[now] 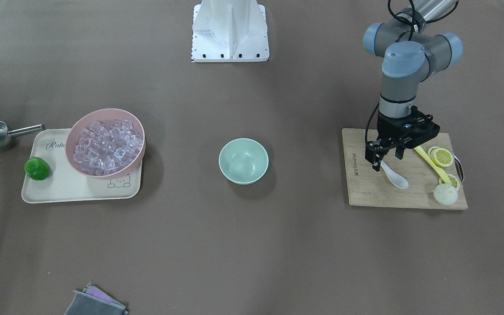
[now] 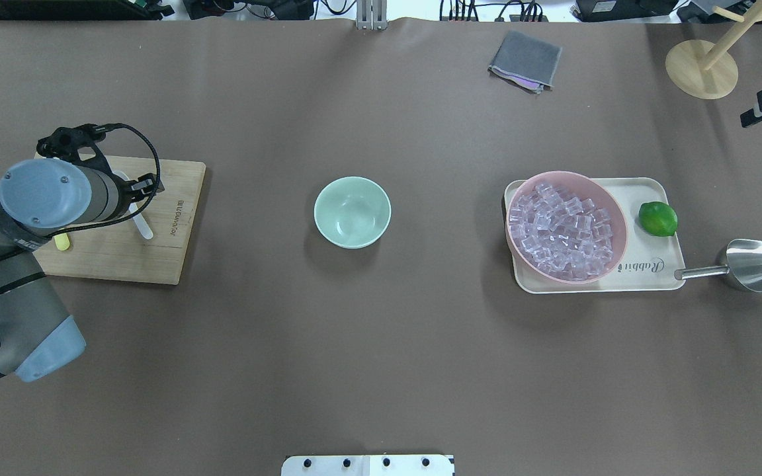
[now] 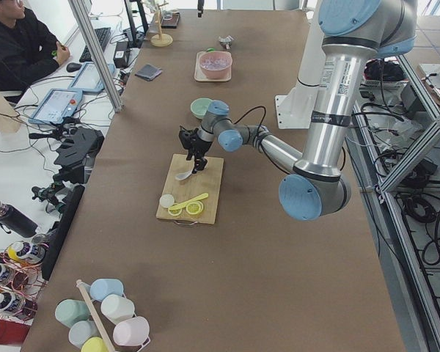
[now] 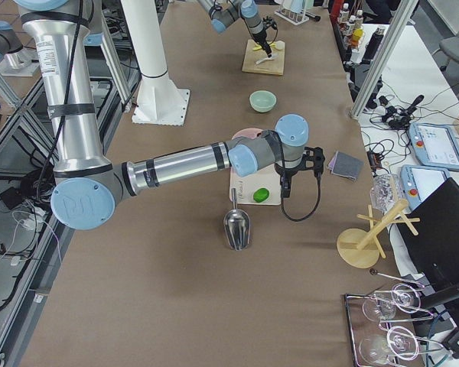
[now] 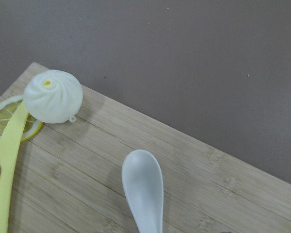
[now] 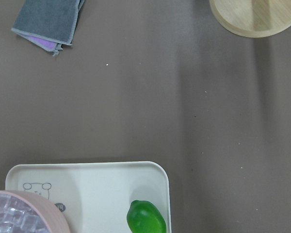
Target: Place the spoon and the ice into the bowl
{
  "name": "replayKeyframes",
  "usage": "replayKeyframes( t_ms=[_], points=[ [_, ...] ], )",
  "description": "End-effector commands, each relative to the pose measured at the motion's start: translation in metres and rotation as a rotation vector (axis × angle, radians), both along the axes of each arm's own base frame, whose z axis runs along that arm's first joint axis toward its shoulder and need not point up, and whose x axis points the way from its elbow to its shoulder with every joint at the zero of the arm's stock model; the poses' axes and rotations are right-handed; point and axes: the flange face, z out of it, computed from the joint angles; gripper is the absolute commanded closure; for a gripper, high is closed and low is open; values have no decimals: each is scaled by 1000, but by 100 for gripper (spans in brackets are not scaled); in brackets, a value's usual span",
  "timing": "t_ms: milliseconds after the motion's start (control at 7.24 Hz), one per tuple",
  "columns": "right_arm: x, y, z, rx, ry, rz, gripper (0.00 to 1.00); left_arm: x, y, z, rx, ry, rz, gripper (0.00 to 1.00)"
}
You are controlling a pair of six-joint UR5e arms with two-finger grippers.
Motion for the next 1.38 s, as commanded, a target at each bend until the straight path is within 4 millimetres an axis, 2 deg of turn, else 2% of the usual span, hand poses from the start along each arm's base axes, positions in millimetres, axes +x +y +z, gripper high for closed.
replayKeyframes(
  t_ms=[0,138,553,829,967,1243],
  points=[
    [-2,0,-5,8,-4,-4,0,10,-5,6,-8,-10,3,28],
    [-4,-1,-5,9,-3,-6,0,10,-5,6,-6,-9,5,56],
    [-4,-1,-5,9,-3,-6,0,7,-2,12,4,-2,9,57],
    [-4,-1,-5,8,0,-5,0,5,-1,5,13,8,9,56],
    [-4,-1,-5,8,0,-5,0,5,-1,3,16,8,13,51],
    [-4,-1,-5,7,-2,-6,0,3,1,11,8,-3,11,46]
  ],
)
